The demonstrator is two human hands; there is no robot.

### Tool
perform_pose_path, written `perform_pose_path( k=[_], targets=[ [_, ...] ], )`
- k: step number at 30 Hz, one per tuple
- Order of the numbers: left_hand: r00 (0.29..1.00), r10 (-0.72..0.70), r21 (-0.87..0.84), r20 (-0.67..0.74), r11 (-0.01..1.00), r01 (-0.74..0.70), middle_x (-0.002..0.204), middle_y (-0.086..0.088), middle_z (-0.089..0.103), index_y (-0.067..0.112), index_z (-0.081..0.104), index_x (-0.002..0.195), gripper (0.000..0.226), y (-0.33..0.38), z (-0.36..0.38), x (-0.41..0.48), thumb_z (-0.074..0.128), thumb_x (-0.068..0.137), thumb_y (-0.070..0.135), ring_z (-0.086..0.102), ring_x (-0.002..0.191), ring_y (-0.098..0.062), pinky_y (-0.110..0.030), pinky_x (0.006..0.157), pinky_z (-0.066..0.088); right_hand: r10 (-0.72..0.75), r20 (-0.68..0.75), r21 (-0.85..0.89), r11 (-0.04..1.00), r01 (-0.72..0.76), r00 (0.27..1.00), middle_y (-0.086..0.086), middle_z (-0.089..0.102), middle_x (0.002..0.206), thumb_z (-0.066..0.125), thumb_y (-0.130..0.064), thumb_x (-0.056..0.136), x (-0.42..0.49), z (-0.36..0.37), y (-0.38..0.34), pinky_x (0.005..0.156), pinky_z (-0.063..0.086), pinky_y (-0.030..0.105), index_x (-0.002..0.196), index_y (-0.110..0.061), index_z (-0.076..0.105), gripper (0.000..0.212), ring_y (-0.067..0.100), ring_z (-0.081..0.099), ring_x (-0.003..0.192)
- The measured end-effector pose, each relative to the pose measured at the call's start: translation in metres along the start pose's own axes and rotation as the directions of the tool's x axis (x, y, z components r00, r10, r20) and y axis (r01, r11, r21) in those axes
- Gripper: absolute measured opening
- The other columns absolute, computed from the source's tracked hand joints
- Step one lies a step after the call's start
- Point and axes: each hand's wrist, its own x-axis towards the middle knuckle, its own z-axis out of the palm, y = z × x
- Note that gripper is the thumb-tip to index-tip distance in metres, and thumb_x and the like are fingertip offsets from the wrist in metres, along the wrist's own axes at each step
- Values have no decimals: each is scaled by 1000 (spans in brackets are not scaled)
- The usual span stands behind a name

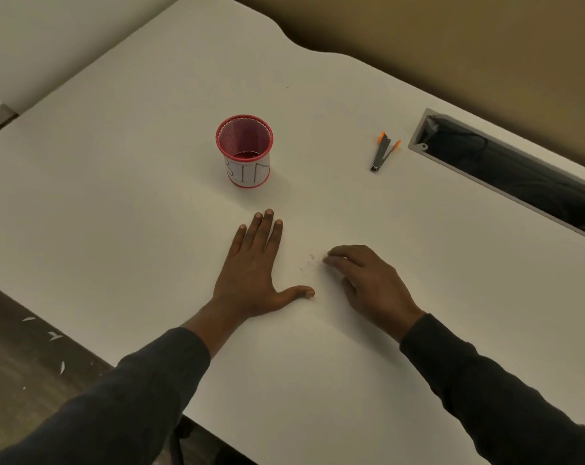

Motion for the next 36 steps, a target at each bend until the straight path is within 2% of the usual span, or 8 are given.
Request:
perform_pose_path(
  k=[6,11,15,18,23,28,31,36],
  targets=[
    [1000,15,2,-20,1000,-15,174,-11,-5,8,5,165,140,0,0,-1,23,66,106,-6,162,-27,-52,131,9,-58,2,-28,998,58,998,2,69,115,38,-13,90,-7,8,-4,80,49,29,113,-10,71,41,25,60,102],
    [1000,15,21,-13,1000,-15,174,-10,-8,9,1,166,140,-1,1,0,22,66,106,-9,162,-27,-51,131,8,-11,-10,-49,999,11,1000,5,70,116,48,-8,86,5,12,-4,80,50,32,116,-7,71,38,27,60,102],
    [1000,8,24,-2,1000,-8,174,-10,-11,10,-1,166,140,0,1,1,19,65,107,-11,161,-26,-50,132,6,42,-64,-35,998,-44,997,3,71,111,44,-10,88,-4,11,8,77,51,31,110,-10,73,37,26,61,99],
    [1000,3,23,0,1000,-3,174,-9,-12,10,-1,166,141,0,0,0,18,65,107,-12,161,-26,-50,132,5,83,-94,-36,996,-87,992,3,70,111,57,-3,84,-13,12,11,78,50,30,111,-10,72,32,25,61,100],
    [1000,6,21,-13,1000,-6,174,-10,-9,10,1,166,139,0,0,0,20,67,106,-9,161,-26,-50,132,7,70,-40,-52,996,-72,997,3,65,119,40,-17,84,-5,15,-2,78,47,30,123,-15,67,48,25,58,105],
    [999,16,-5,-34,1000,-16,175,-11,-5,9,5,166,138,0,0,0,23,68,105,-6,162,-27,-52,131,10,68,-21,-115,991,-70,997,6,63,120,57,-13,83,-3,20,-3,75,46,32,125,-18,66,43,27,58,101],
    [999,14,1,-28,1000,-14,175,-10,-6,9,4,166,138,0,-1,0,23,68,105,-7,162,-26,-51,131,8,43,-33,-132,990,-47,999,6,63,118,57,-12,84,-9,20,2,71,46,32,122,-17,67,39,28,58,97],
    [1000,5,9,-17,1000,-4,175,-9,-8,10,2,166,138,1,-1,0,21,68,105,-9,162,-25,-51,132,7,154,-110,24,988,-152,982,-3,62,115,59,-9,89,-23,19,7,74,43,25,119,-23,70,35,18,55,99]
  ],
)
